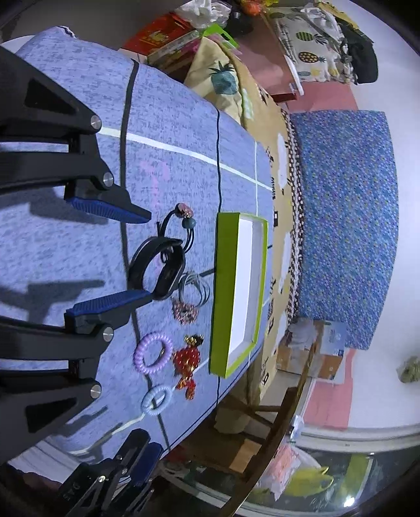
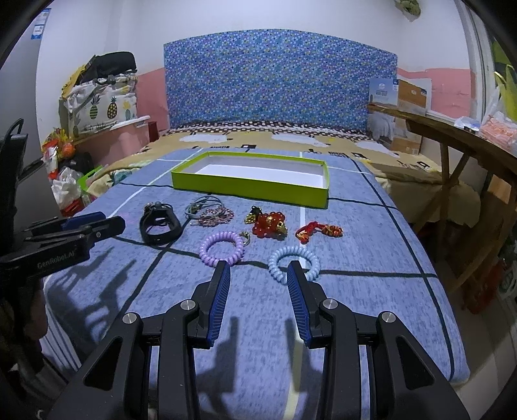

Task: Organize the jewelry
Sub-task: 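Grasp the black watch band with the left tool while the right tool grasps the light-blue coil hair tie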

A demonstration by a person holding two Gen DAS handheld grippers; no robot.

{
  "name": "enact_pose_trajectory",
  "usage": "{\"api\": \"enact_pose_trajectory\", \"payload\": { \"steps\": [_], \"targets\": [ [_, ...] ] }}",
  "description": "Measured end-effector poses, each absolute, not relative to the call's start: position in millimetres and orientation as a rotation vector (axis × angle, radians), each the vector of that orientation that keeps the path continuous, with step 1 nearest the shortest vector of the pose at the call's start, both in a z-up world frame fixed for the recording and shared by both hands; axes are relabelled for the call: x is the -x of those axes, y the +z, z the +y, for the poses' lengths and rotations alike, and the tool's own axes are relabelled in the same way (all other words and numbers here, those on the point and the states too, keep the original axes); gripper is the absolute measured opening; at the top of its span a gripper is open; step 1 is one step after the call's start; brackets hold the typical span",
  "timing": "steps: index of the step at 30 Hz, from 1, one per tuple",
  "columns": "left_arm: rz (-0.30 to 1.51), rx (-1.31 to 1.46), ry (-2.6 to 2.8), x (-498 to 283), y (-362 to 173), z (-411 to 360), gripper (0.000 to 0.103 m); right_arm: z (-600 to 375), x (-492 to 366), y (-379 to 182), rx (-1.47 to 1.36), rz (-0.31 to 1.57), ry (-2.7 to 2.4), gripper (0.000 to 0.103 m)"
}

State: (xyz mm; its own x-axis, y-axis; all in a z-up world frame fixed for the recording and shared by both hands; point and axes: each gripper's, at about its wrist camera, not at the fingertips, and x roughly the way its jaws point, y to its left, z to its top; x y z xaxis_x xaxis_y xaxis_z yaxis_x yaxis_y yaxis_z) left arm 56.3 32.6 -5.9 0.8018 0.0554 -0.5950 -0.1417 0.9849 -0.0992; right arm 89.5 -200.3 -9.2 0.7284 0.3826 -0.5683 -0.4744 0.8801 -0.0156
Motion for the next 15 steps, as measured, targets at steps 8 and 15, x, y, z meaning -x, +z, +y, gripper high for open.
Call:
{"api": "enact_pose_trajectory", "payload": {
  "steps": [8, 15],
  "targets": [
    [0.691, 0.162, 0.132, -80.7, -11.3, 40.5, 0.041, -203.2, -120.4, -15.7, 0.145, 0.651, 0.462, 0.038],
    [0.766, 0.168, 0.145, -100.6, -19.0, 39.6, 0.030, -205.3, -143.5, -17.1, 0.140, 0.688, 0.454, 0.038]
  ]
}}
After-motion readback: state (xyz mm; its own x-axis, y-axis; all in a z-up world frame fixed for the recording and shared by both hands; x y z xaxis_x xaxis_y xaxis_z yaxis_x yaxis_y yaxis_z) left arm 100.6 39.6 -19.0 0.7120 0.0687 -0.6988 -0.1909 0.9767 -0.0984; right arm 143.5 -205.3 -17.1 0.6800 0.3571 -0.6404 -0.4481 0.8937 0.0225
